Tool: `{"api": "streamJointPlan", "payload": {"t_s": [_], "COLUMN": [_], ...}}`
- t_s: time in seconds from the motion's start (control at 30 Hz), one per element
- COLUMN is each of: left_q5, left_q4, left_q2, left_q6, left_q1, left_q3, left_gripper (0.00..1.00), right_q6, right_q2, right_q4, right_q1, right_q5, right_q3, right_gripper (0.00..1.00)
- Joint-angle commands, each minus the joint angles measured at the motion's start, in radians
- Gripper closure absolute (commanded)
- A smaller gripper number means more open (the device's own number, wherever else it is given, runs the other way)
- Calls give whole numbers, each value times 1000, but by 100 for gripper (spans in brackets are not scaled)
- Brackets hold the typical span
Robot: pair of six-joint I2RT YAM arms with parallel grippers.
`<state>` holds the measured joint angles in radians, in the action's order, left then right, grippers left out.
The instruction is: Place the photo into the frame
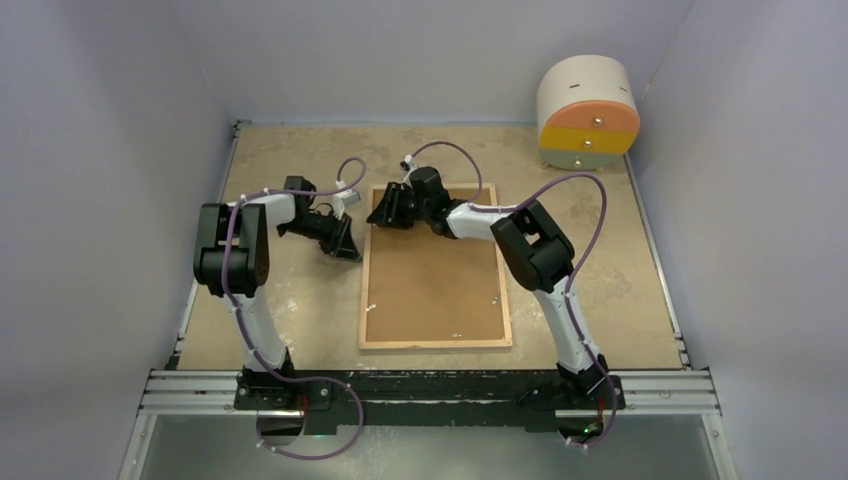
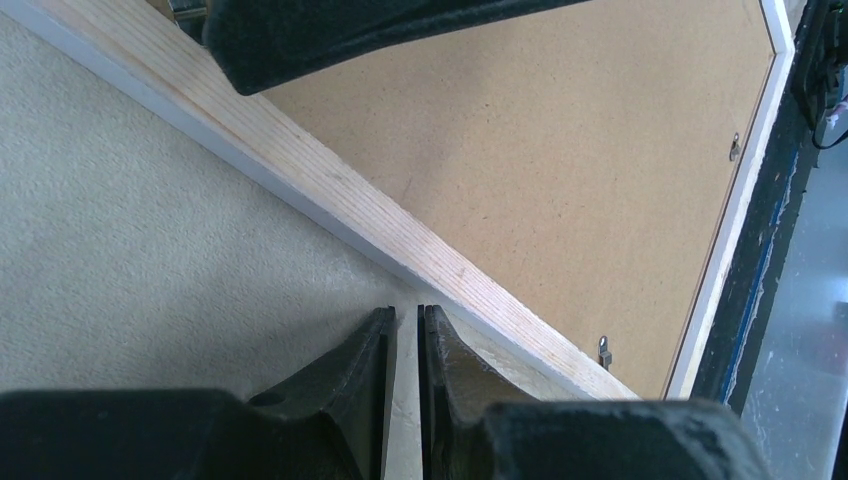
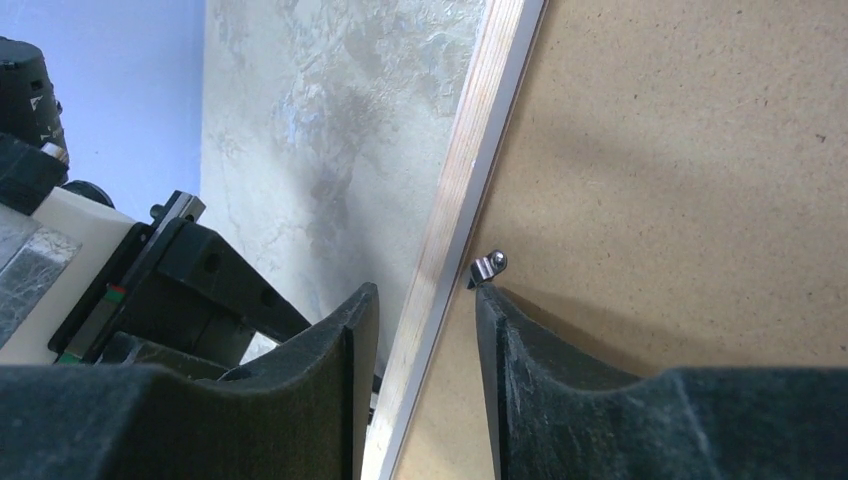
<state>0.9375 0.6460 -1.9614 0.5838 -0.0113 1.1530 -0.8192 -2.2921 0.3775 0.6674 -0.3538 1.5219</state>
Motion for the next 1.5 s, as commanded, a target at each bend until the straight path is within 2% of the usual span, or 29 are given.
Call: {"api": "streamJointPlan", "payload": {"t_s": [0.0, 0.23, 0.6, 0.77, 0.9, 1.03, 1.13, 1.27, 1.37, 1.47], "left_q5": [-1, 2, 4, -3, -13, -32, -54, -82, -109, -131], "left_q4": [-34, -34, -35, 0, 23, 33, 37, 38, 38, 36], "left_q2": [1, -4, 2, 6, 19, 27, 44, 68, 82, 95], "left_q6": [3, 3, -8, 18, 37, 62, 80, 115, 145, 165], "left_q1": [-9, -10, -29, -26, -24, -24, -24, -27, -31, -34], "left_q3": [-4, 0, 11, 30, 29, 10, -10, -41, -67, -94], "left_gripper": [82, 83, 82, 82, 82, 82, 82, 82, 81, 80], "right_q6": [-17, -27, -72, -87, -96, -58, -19, 14, 36, 56], "right_q2": [-23, -31, -38, 8, 112, 264, 376, 487, 519, 527], "right_q4": [-11, -19, -32, -27, -8, -48, -138, -230, -271, -274], "right_q1": [10, 16, 26, 25, 11, -50, -139, -289, -378, -433], "right_q5": [4, 17, 123, 58, 13, 28, 163, 330, 402, 452], "right_q3": [31, 31, 36, 6, -57, -148, -235, -366, -422, -464], "right_gripper": [57, 58, 61, 59, 50, 36, 19, 6, 1, 1]}}
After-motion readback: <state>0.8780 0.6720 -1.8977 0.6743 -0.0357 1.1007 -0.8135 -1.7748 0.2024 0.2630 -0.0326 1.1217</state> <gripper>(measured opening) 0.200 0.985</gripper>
